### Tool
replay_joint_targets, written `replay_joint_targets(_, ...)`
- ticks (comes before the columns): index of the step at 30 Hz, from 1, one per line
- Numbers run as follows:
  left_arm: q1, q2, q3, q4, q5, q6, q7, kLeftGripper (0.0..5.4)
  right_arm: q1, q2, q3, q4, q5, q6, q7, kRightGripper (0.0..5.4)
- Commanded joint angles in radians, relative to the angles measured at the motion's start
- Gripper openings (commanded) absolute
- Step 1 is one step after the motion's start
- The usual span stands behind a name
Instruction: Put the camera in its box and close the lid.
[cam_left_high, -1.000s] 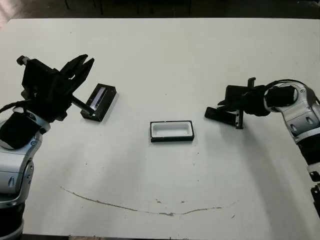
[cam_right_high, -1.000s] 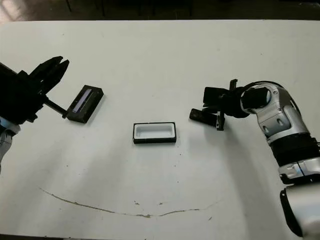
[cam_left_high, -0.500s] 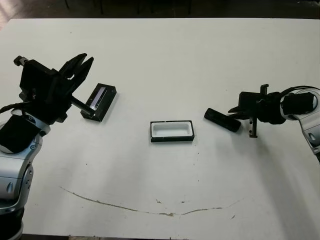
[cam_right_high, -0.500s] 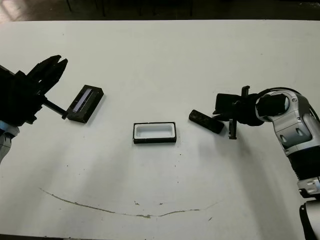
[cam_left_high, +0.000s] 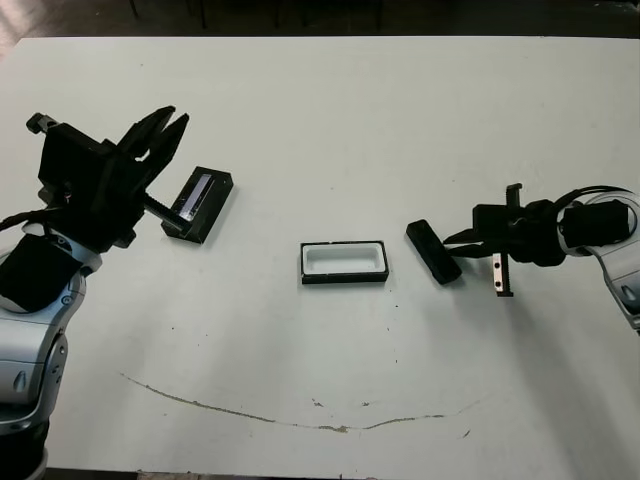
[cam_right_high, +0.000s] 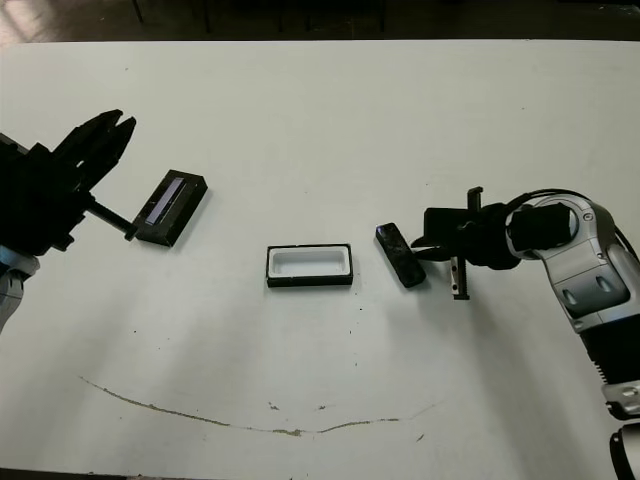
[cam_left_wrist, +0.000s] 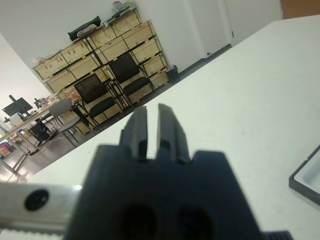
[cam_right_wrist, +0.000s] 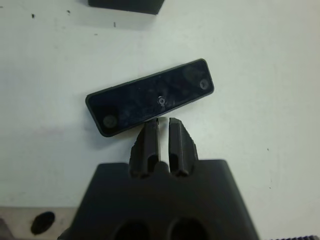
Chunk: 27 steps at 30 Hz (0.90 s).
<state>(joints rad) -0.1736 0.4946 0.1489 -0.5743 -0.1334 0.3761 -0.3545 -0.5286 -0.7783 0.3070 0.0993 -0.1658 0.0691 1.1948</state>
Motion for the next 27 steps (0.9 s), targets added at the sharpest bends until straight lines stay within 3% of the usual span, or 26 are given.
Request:
replay_joint_targets(1,0.022,-0.007,-0.007,0.001,0.004,0.016,0.005,0.03,0.028,-0.010,0.009,-0.021,-0.009,0.024,-0.003,0.00)
replay_joint_targets(4,0.025,-0.010,-0.010,0.010,0.006,-0.005,0.002,0.03,0.035,-0.013,-0.009,0.009,-0.021,-0.002,-0.050,0.00)
replay_joint_targets(8,0.038,-0.017,-0.009,0.013,0.002,-0.030,-0.004,0.03,0.067,-0.020,-0.054,-0.014,-0.109,0.058,-0.212,0.00)
replay_joint_targets(10,0.053,-0.022,-0.004,0.012,-0.003,-0.042,-0.005,0.03,0.100,-0.012,-0.106,-0.041,-0.138,0.054,-0.324,0.00)
replay_joint_targets(15,0.120,-0.041,0.010,-0.023,-0.020,-0.087,-0.006,0.03,0.245,0.026,-0.268,-0.220,-0.101,0.018,-0.534,0.00)
replay_joint_targets(18,0.173,-0.062,0.018,-0.045,-0.032,-0.141,-0.001,0.03,0.356,0.107,-0.388,-0.416,0.019,0.075,-0.597,0.00)
replay_joint_targets(21,0.242,-0.117,0.015,-0.090,-0.066,-0.161,0.020,0.03,0.463,0.291,-0.496,-0.589,0.325,0.176,-0.651,0.00)
replay_joint_targets(23,0.280,-0.155,-0.001,-0.104,-0.078,-0.191,0.031,0.03,0.532,0.386,-0.520,-0.652,0.472,0.205,-0.685,0.00)
replay_joint_targets(25,0.319,-0.198,-0.029,-0.109,-0.074,-0.226,0.048,0.03,0.612,0.464,-0.503,-0.696,0.528,0.184,-0.730,0.00)
replay_joint_targets(27,0.352,-0.233,-0.054,-0.099,-0.067,-0.273,0.055,0.03,0.692,0.532,-0.468,-0.739,0.536,0.162,-0.782,0.00)
